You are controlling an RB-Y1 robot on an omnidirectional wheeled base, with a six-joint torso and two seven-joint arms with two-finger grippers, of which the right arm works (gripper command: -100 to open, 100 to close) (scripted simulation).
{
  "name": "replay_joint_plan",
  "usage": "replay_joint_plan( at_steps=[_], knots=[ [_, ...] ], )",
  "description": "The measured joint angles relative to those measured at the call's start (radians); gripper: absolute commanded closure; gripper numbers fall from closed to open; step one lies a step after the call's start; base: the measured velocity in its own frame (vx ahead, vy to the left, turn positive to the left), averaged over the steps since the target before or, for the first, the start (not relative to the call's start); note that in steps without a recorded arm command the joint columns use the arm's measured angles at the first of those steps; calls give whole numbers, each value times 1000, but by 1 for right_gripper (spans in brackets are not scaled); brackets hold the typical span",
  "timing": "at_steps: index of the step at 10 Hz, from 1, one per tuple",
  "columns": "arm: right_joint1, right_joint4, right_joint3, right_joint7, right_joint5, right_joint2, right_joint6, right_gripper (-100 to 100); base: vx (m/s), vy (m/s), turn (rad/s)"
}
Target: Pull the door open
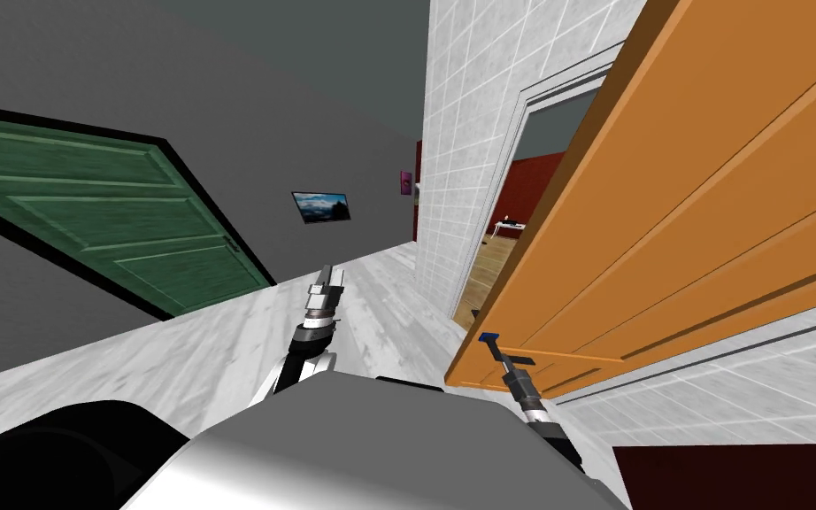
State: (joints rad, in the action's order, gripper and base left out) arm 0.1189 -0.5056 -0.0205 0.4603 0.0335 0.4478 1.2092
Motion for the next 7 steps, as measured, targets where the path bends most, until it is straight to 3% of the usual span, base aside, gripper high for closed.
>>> replay_joint_plan(
  at_steps=[1,4,7],
  knots=[
    [20,-14,0,7,0,11,6,100,-72,-20,48],
    [23,-16,2,11,0,17,15,100,-165,-53,148],
    [17,12,-2,14,5,19,40,100,-203,-78,177]
  ],
)
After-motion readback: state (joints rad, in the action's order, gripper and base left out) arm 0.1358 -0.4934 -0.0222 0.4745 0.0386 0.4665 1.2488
